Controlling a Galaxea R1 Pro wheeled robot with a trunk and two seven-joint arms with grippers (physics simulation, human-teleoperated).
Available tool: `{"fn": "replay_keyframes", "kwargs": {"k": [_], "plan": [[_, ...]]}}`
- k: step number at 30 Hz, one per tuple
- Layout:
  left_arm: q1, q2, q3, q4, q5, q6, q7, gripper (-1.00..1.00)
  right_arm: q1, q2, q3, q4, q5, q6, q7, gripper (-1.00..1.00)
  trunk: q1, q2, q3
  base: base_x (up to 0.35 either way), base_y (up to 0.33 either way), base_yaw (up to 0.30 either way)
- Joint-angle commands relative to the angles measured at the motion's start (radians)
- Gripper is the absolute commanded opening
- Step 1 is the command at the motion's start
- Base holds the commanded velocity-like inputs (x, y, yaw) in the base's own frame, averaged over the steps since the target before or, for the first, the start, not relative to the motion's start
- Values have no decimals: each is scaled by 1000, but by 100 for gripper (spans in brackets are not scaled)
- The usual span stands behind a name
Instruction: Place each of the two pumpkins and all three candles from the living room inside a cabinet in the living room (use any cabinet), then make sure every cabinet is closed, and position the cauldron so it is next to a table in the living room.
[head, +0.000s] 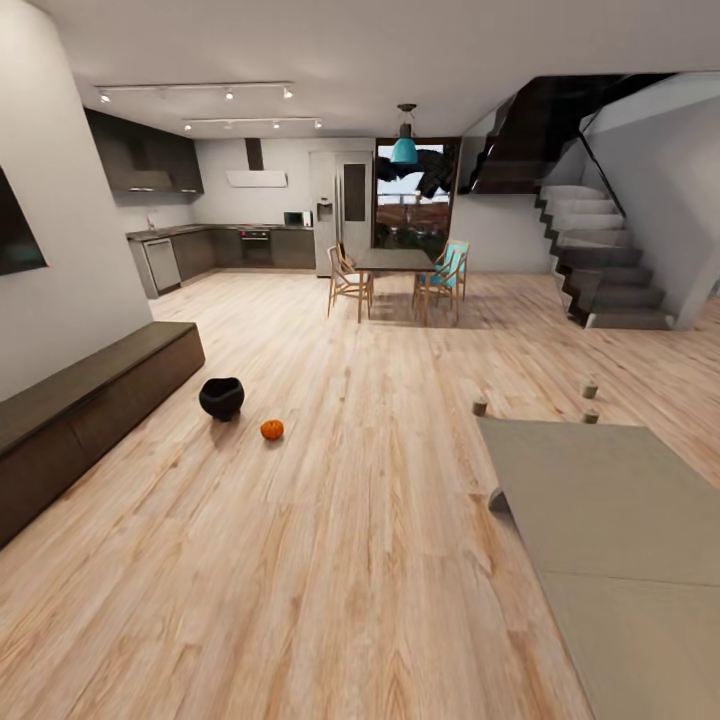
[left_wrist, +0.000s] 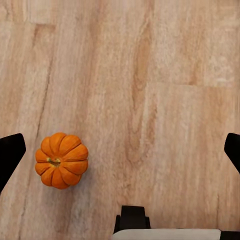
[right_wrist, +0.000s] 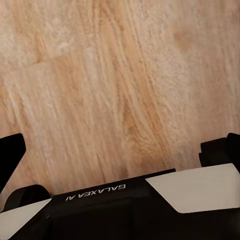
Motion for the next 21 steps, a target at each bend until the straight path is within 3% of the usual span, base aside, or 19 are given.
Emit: {"fn": "replay_keyframes", "kwargs": {"k": [1,21], "plan": [[0,0,1,1,0,-3,1,100,0,0,-3,-3,-7,5,-1,100,0,0,-1,112,0,0],[0,0,1,1,0,-3,1,100,0,3,-3,-3,-13,5,-1,100,0,0,-1,112,0,0]]}}
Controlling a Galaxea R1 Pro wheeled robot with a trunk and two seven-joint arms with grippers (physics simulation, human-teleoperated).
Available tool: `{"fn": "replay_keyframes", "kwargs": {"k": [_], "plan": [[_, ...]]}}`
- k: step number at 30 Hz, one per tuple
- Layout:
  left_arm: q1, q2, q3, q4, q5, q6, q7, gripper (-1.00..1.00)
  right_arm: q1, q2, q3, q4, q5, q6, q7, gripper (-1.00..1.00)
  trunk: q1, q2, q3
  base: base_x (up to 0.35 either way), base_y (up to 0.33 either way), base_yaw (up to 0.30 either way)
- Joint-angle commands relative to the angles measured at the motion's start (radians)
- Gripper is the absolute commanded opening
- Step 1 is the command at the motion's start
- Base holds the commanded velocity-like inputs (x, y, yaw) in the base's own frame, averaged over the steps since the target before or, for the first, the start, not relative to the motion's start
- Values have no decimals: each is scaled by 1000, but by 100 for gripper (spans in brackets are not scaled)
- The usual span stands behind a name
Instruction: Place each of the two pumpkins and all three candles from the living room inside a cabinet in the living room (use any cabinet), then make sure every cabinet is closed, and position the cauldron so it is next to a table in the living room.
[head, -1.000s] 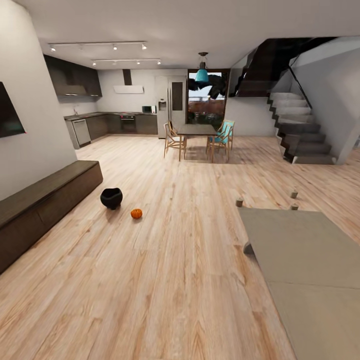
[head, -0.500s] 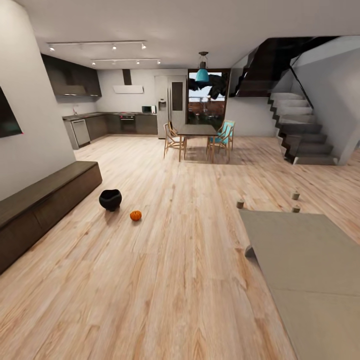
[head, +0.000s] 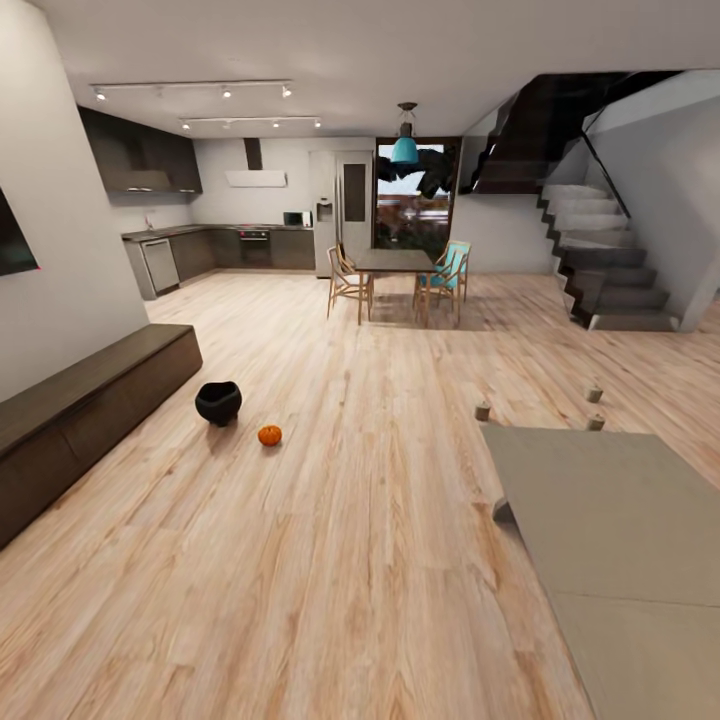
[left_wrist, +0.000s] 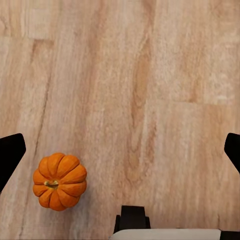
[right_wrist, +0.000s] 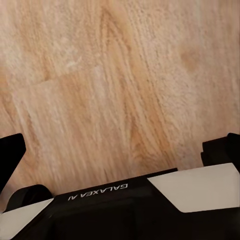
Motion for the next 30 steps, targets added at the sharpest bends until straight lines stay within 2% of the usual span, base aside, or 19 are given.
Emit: {"fn": "replay_keyframes", "kwargs": {"k": [1,17,21,30], "plan": [[-1,0,1,1,-1,-3,1,100,0,1,-3,-3,-7,5,-1,100,0,0,-1,112,0,0],[0,0,1,1,-2,-5,3,100,0,6,-3,-3,-9,5,-1,100,0,0,-1,134,0,0],[0,17,2,41,-1,-46,3,100,0,7,-3,-3,-8,5,-1,100,0,0,-1,274,-22,0],[-1,21,2,69,-2,-66,3,100,0,9,-2,-3,-8,5,-1,100,0,0,-1,335,-128,0]]}}
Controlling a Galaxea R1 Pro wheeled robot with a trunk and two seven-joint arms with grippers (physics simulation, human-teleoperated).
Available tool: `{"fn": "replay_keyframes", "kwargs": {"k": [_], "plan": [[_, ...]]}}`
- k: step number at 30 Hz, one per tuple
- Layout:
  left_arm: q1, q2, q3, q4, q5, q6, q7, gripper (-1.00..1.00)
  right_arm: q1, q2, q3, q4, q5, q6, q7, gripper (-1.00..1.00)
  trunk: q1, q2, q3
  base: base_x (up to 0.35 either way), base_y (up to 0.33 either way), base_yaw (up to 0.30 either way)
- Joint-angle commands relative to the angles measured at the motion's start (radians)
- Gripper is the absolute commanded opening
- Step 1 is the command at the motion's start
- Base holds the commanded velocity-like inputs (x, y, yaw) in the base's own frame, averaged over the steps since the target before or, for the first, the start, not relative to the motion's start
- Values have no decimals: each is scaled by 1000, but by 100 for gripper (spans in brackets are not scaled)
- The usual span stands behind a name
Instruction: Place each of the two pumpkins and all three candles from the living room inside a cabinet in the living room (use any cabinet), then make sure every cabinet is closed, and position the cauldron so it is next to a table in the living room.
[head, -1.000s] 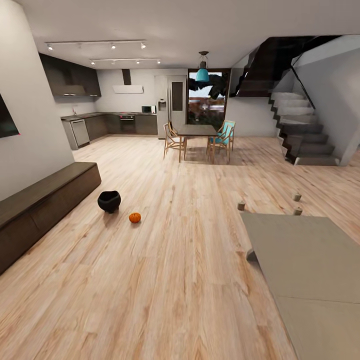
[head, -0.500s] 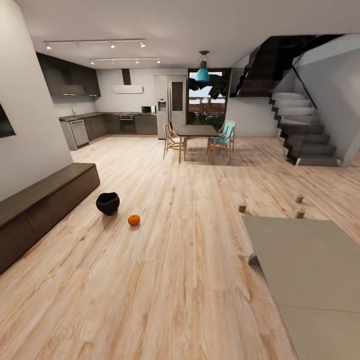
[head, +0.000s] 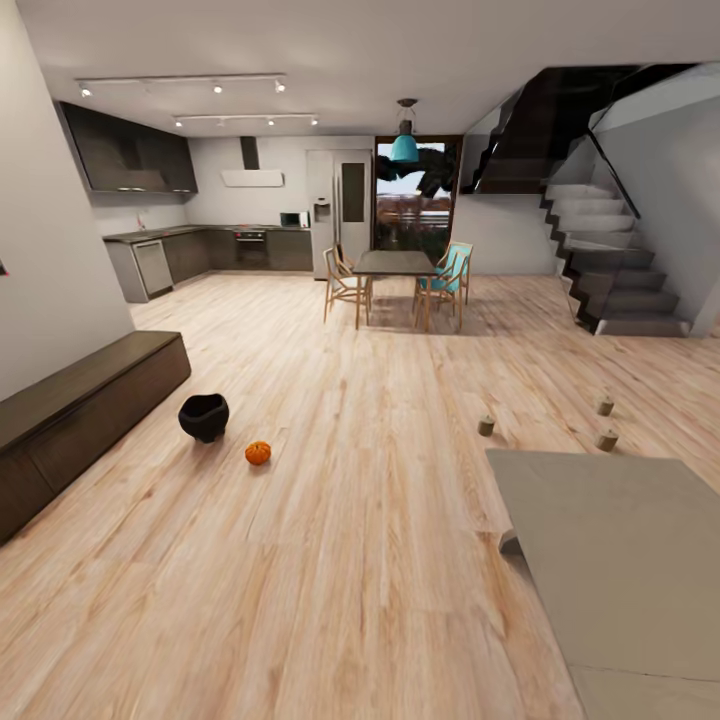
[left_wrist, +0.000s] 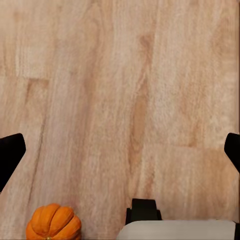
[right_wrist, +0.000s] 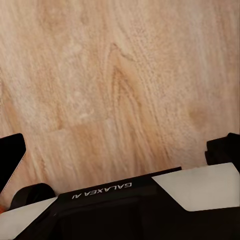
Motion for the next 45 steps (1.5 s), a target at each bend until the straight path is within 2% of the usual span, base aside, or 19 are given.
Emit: {"fn": "replay_keyframes", "kwargs": {"k": [1,31,38,45], "plan": [[-1,0,1,1,-1,-3,1,100,0,1,-3,-2,-6,5,-1,100,1,0,-1,339,-98,0],[0,1,1,3,0,-4,1,100,0,17,-3,-8,-5,6,-1,100,1,0,-1,343,-7,4],[0,0,1,3,-1,-4,1,100,0,22,-2,-9,-2,6,-3,100,1,0,-1,245,-36,221],[-1,0,1,3,0,-4,1,100,0,26,-2,-9,2,6,-5,100,1,0,-1,43,-21,275]]}}
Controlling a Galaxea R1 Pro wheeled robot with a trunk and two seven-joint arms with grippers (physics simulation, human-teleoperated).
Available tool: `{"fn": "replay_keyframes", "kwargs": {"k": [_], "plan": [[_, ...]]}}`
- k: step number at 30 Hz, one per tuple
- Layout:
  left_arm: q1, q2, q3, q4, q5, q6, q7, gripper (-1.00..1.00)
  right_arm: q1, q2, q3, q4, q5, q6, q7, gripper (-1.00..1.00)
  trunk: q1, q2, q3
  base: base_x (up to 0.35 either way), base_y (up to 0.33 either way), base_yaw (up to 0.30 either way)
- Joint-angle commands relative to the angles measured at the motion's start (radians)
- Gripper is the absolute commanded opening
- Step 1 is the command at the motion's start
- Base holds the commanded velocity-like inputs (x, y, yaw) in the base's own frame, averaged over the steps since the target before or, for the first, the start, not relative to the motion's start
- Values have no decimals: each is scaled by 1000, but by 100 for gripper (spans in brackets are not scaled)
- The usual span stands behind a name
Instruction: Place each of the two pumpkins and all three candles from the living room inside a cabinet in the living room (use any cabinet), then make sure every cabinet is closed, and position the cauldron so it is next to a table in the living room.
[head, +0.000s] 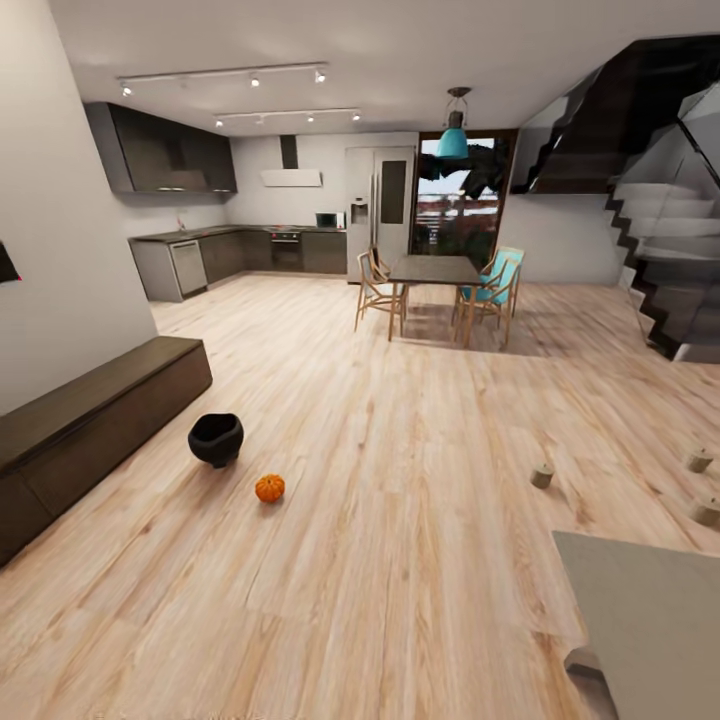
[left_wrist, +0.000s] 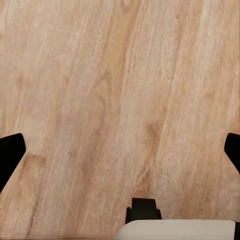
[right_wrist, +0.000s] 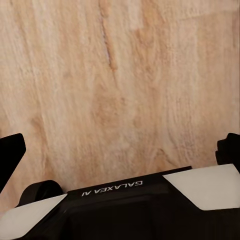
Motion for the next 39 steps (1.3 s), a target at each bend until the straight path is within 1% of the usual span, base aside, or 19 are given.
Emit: {"fn": "replay_keyframes", "kwargs": {"k": [1,14,19,34,39], "plan": [[-1,0,1,1,-1,-3,1,100,0,1,-3,-3,-6,6,-2,100,0,0,-1,7,-3,279],[-1,0,1,1,-1,-3,2,100,0,3,-2,-3,-5,6,-3,100,0,0,-1,20,-1,279],[-1,0,1,2,-1,-3,2,100,0,4,-2,-3,-5,6,-3,100,0,0,-1,172,-24,279],[-1,0,-1,3,-1,-4,2,100,0,7,-2,-3,-4,5,-4,100,0,0,-1,212,-117,279],[-1,0,-3,3,-1,-4,2,100,0,11,-2,-2,-3,4,-4,100,0,0,-1,68,-11,279]]}}
